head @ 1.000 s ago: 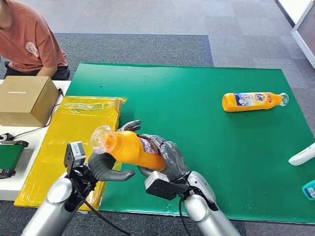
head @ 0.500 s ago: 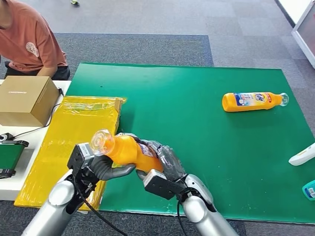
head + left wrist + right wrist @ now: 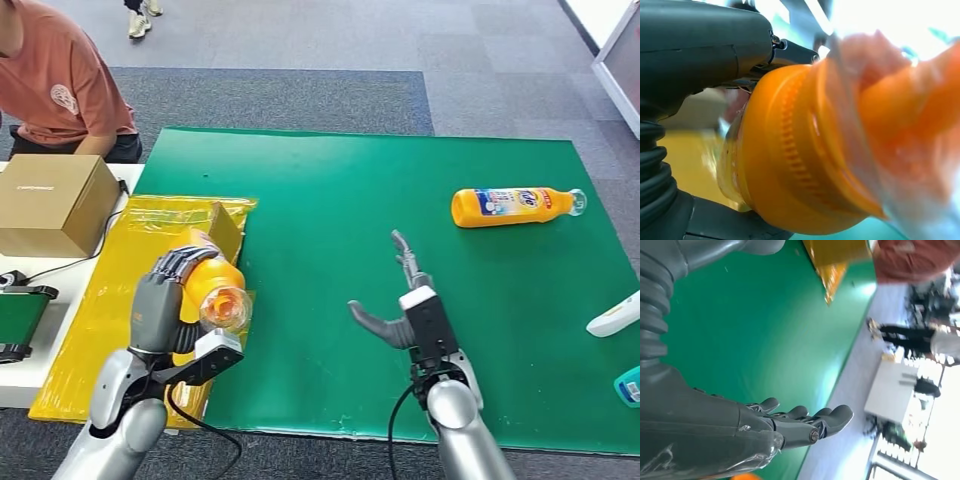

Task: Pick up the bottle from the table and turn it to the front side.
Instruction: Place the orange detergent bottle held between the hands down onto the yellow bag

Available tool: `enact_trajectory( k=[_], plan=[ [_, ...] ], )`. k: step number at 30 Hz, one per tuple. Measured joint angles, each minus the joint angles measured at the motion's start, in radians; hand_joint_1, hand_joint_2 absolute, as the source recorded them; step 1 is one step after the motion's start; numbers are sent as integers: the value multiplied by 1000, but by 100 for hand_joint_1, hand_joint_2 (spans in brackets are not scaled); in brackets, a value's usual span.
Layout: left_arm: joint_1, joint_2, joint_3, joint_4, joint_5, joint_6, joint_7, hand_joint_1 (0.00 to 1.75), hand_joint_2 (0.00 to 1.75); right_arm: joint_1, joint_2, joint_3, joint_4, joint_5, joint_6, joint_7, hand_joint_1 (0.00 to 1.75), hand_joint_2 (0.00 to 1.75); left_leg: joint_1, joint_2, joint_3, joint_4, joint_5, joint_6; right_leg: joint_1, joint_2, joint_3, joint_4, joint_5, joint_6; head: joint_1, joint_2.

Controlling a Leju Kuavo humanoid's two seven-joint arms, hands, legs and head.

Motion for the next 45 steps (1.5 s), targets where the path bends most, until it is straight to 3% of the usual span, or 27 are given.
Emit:
enact_trajectory(
  k=[3,6,16,20,22,27,31,34,45],
  plan=[
    [-2,-6,37,69,-232,110,73,175,175,1,0,-49,-43,-16,8,-4,0,175,0,0,0,0,0,0,0,0,0,0,0,0,0,0],
    [-22,-13,72,194,-335,158,110,175,175,0,0,-64,-77,-29,9,-7,0,175,0,0,0,0,1,-1,0,0,0,0,0,0,0,0],
    [-153,-46,99,608,-433,118,141,175,175,-6,0,-58,-152,-50,37,-19,0,175,0,0,1,0,1,0,0,0,1,0,1,1,0,0],
    [-221,-58,99,746,-434,138,143,8,175,-12,0,-41,-171,-50,43,-20,0,175,0,0,2,0,1,-1,0,0,2,0,1,1,0,0],
    [-236,-64,100,789,-430,157,143,0,175,-13,0,-33,-179,-50,44,-21,0,175,0,0,2,0,1,0,0,0,2,0,1,1,0,0],
    [-257,-75,107,834,-408,182,131,0,175,-19,0,-16,-188,-50,44,-21,0,175,0,0,2,0,2,0,0,0,2,0,1,1,0,0],
    [-245,-83,119,818,-317,178,77,0,175,-19,-1,-9,-188,-50,44,-21,0,175,0,0,2,0,2,0,0,0,3,0,1,1,0,0],
    [-202,-92,130,731,-126,123,-17,0,175,-10,-1,-7,-191,-39,42,-19,0,175,0,0,2,0,2,0,0,0,2,0,1,1,0,0],
    [13,-93,136,83,438,-94,-219,0,175,72,-7,-21,-232,6,20,-12,0,175,0,0,0,0,0,0,0,0,0,0,0,1,0,0]
  ],
)
